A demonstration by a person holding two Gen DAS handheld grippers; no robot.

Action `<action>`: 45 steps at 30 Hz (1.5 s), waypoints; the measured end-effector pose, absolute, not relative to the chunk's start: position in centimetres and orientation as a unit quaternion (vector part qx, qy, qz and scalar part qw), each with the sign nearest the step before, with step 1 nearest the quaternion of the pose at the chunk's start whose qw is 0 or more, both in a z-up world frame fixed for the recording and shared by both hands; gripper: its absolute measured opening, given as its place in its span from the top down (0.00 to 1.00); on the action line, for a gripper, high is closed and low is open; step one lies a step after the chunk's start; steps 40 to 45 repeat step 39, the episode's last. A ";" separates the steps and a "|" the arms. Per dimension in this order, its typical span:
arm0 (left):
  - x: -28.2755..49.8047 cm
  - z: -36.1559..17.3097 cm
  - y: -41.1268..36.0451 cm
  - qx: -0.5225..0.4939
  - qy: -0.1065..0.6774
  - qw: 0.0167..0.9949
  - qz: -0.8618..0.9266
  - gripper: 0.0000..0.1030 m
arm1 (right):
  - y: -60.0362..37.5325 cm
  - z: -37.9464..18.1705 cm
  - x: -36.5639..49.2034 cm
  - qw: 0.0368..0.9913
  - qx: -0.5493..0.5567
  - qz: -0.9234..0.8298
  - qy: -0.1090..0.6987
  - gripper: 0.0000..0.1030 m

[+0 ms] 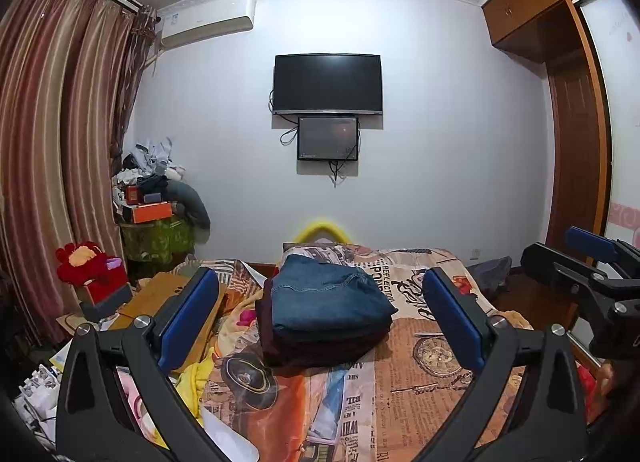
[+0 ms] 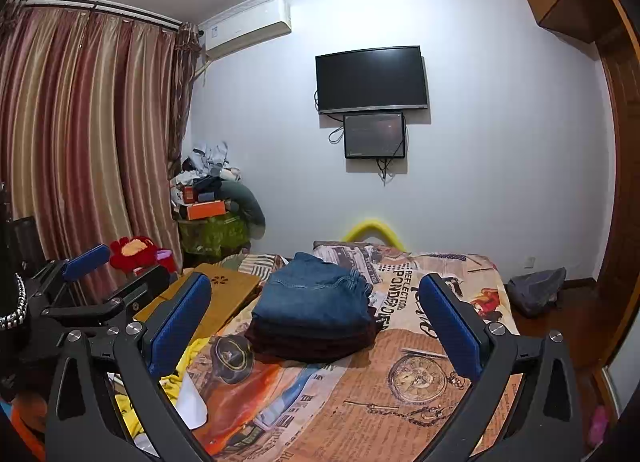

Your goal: Fold large clothes

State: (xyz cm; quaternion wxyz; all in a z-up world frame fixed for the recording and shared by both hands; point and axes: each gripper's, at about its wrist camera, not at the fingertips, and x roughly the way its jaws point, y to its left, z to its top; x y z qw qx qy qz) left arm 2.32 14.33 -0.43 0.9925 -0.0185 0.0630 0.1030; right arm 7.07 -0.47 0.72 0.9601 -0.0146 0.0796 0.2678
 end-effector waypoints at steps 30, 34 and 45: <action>2.7 -0.8 14.4 -0.036 0.072 0.992 0.094 0.01 | -0.1 0.5 7.4 0.962 -0.021 0.260 0.083 0.00; 2.7 -0.9 14.3 -0.035 0.076 0.992 0.090 0.01 | -0.1 0.3 7.4 0.962 -0.020 0.258 0.086 0.00; 2.7 -1.1 14.4 -0.033 0.078 0.992 0.089 0.01 | -0.3 0.2 7.5 0.962 -0.014 0.259 0.090 0.00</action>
